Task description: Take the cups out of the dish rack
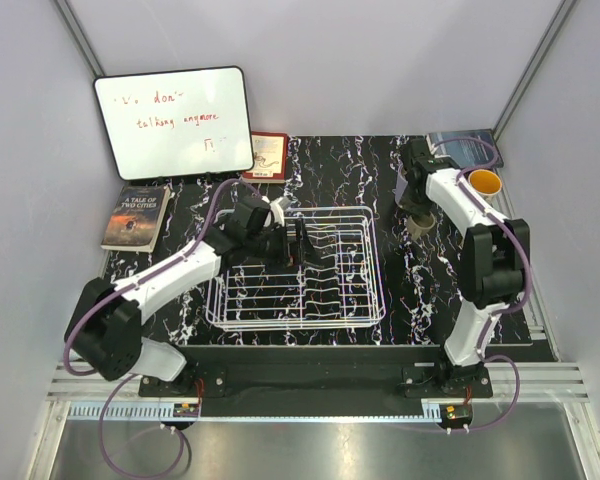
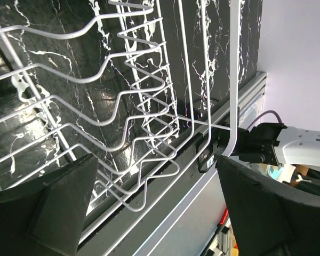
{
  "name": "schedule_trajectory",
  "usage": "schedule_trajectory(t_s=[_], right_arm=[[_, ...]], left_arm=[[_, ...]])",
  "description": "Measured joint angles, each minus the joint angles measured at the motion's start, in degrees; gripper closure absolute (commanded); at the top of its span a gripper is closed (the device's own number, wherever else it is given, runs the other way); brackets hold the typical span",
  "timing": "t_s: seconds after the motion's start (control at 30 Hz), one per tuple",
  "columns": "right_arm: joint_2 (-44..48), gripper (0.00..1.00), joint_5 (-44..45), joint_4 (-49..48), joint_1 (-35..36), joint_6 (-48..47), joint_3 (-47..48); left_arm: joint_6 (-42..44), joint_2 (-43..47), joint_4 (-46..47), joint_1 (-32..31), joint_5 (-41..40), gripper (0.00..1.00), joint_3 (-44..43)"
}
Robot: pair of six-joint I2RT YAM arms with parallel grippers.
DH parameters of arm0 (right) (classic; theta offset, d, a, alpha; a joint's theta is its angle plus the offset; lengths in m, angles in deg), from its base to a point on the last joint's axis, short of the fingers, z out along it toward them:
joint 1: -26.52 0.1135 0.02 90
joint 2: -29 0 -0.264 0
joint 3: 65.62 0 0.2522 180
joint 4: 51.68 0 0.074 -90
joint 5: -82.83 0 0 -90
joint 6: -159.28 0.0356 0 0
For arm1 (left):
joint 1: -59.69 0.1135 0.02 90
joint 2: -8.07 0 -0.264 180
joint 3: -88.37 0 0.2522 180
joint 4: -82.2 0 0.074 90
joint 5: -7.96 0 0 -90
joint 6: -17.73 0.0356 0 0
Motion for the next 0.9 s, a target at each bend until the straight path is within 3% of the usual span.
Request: schedule_trajectory(t_s=[0.3, 0.6, 0.9], right_arm=[[-10.1, 1.0, 3.0, -0.9, -0.1, -1.9, 5.0], [-12.5, 1.0, 4.1, -1.2, -0.3, -2.9, 4.1], [-11.0, 0.67, 1.9, -4.3, -0.3, -3.5, 0.0]], left_arm=[[2.2, 3.9, -4.4, 0.3, -3.4, 0.03, 0.0], [2.3, 6.0, -5.1, 0.3, -5.4, 0.03, 0.3], [2.1, 6.0, -5.3, 0.3, -5.9, 0.03, 0.8]])
